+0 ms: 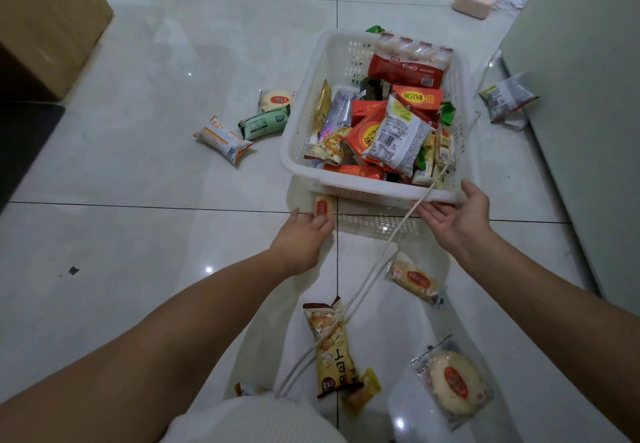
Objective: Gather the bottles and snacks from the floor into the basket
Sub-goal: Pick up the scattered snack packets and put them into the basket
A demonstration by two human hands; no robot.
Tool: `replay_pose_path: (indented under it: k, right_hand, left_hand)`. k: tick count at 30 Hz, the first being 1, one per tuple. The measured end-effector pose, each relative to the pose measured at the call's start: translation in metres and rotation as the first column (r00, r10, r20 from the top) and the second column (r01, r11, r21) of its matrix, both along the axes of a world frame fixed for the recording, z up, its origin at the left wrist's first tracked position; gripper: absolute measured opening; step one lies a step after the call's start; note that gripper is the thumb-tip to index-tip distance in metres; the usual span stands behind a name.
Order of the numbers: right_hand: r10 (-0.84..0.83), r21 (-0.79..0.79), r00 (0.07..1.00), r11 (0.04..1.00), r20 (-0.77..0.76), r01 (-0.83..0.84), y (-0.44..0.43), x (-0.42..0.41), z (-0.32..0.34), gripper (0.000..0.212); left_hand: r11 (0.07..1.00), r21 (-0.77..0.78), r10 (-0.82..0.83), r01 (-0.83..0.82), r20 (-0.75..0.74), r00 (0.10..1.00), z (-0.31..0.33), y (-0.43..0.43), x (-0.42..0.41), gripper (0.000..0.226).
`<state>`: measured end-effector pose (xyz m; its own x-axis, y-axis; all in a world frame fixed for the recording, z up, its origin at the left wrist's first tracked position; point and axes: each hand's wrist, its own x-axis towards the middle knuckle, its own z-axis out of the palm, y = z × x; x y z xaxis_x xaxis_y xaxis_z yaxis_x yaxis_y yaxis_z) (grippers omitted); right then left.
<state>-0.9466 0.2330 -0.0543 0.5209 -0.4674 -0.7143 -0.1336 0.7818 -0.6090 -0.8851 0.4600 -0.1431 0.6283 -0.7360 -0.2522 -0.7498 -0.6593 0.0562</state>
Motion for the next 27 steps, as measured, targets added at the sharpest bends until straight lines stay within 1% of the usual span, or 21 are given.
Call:
replay_pose_path:
  k: [3, 5, 7, 8, 10, 11, 12, 13, 14, 15, 16, 17, 18, 19, 20, 21, 22, 23, 24, 25, 27]
  right_hand:
    - [0.036, 0.013, 0.999, 0.999, 0.03, -0.036, -0.012, -0.01, -0.01, 0.062]
    - [0.081, 0.02, 0.992, 0.996, 0.092, -0.083, -0.017, -0.019, -0.019, 0.066]
    - [0.143, -0.034, 0.984, 0.99, 0.111, -0.14, -0.02, -0.031, -0.028, 0.066]
    - [0.183, -0.093, 0.981, 0.98, 0.059, -0.177, -0.021, -0.038, -0.033, 0.066]
    - [0.267, -0.269, 0.944, 0.911, -0.195, -0.313, -0.016, -0.056, -0.048, 0.05]
    - [0.303, -0.364, 0.887, 0.828, -0.348, -0.426, -0.014, -0.066, -0.058, 0.036]
    - [0.338, -0.439, 0.818, 0.714, -0.466, -0.545, -0.013, -0.075, -0.068, 0.026]
    - [0.378, -0.498, 0.743, 0.566, -0.552, -0.657, -0.011, -0.083, -0.078, 0.024]
    - [0.419, -0.535, 0.654, 0.376, -0.63, -0.756, -0.01, -0.09, -0.087, 0.032]
    - [0.424, -0.534, 0.542, 0.148, -0.726, -0.832, -0.009, -0.095, -0.093, 0.043]
    - [0.375, -0.493, 0.433, -0.078, -0.82, -0.867, -0.007, -0.099, -0.098, 0.051]
    - [0.305, -0.43, 0.353, -0.241, -0.885, -0.87, -0.004, -0.102, -0.1, 0.055]
    - [0.249, -0.384, 0.312, -0.335, -0.917, -0.86, -0.001, -0.104, -0.102, 0.055]
    - [0.221, -0.361, 0.296, -0.372, -0.929, -0.855, 0.002, -0.106, -0.103, 0.051]
    - [0.217, -0.367, 0.305, -0.373, -0.927, -0.852, 0.004, -0.107, -0.104, 0.046]
    - [0.233, -0.404, 0.342, -0.314, -0.91, -0.859, 0.004, -0.107, -0.103, 0.04]
    - [0.253, -0.453, 0.398, -0.216, -0.882, -0.865, 0.002, -0.107, -0.1, 0.035]
    - [0.261, -0.478, 0.438, -0.112, -0.86, -0.871, -0.002, -0.106, -0.095, 0.031]
    - [0.243, -0.492, 0.469, -0.041, -0.849, -0.869, -0.007, -0.105, -0.09, 0.031]
    - [0.187, -0.505, 0.494, -0.015, -0.849, -0.863, -0.013, -0.105, -0.084, 0.031]
    - [0.027, -0.551, 0.55, -0.004, -0.834, -0.835, -0.026, -0.105, -0.07, 0.037]
  left_hand:
    - [0.999, 0.044, 0.02, -0.02, -0.004, 1.0, 0.0, 0.012, -0.003, 0.048]
    - [0.997, 0.042, 0.061, -0.06, -0.02, 0.998, -0.001, 0.017, -0.005, 0.048]
    - [0.992, 0.035, 0.125, -0.124, -0.034, 0.992, -0.002, 0.019, -0.005, 0.041]
    - [0.986, 0.027, 0.167, -0.166, -0.038, 0.985, -0.003, 0.019, -0.005, 0.039]
    - [0.969, 0.009, 0.247, -0.247, -0.041, 0.968, -0.005, 0.02, -0.006, 0.041]
    - [0.962, 0.007, 0.272, -0.272, -0.046, 0.961, -0.007, 0.02, -0.007, 0.042]
    - [0.959, 0.009, 0.283, -0.283, -0.049, 0.958, -0.009, 0.02, -0.008, 0.043]
    - [0.958, 0.014, 0.288, -0.287, -0.046, 0.957, -0.012, 0.021, -0.01, 0.044]
    - [0.956, 0.016, 0.295, -0.294, -0.044, 0.955, -0.014, 0.021, -0.012, 0.045]
    - [0.95, 0.015, 0.311, -0.31, -0.054, 0.949, -0.014, 0.021, -0.013, 0.046]
    - [0.943, 0.015, 0.334, -0.334, -0.074, 0.94, -0.014, 0.021, -0.015, 0.047]
    - [0.933, 0.025, 0.359, -0.359, -0.096, 0.928, -0.013, 0.021, -0.016, 0.047]
    - [0.926, 0.047, 0.377, -0.374, -0.113, 0.919, -0.012, 0.021, -0.016, 0.045]
    - [0.923, 0.075, 0.385, -0.378, -0.12, 0.915, -0.01, 0.022, -0.016, 0.043]
    - [0.923, 0.097, 0.383, -0.373, -0.123, 0.916, -0.01, 0.023, -0.015, 0.04]
    - [0.922, 0.097, 0.386, -0.376, -0.13, 0.913, -0.008, 0.025, -0.014, 0.038]
    - [0.918, 0.064, 0.398, -0.392, -0.148, 0.906, -0.005, 0.027, -0.014, 0.037]
    - [0.907, 0.008, 0.415, -0.42, -0.173, 0.893, 0.0, 0.028, -0.012, 0.039]
    - [0.891, -0.063, 0.432, -0.449, -0.188, 0.882, 0.007, 0.029, -0.01, 0.041]
    - [0.874, -0.131, 0.443, -0.468, -0.182, 0.878, 0.015, 0.03, -0.007, 0.043]
    - [0.875, -0.226, 0.421, -0.428, -0.081, 0.903, 0.033, 0.032, 0.003, 0.045]
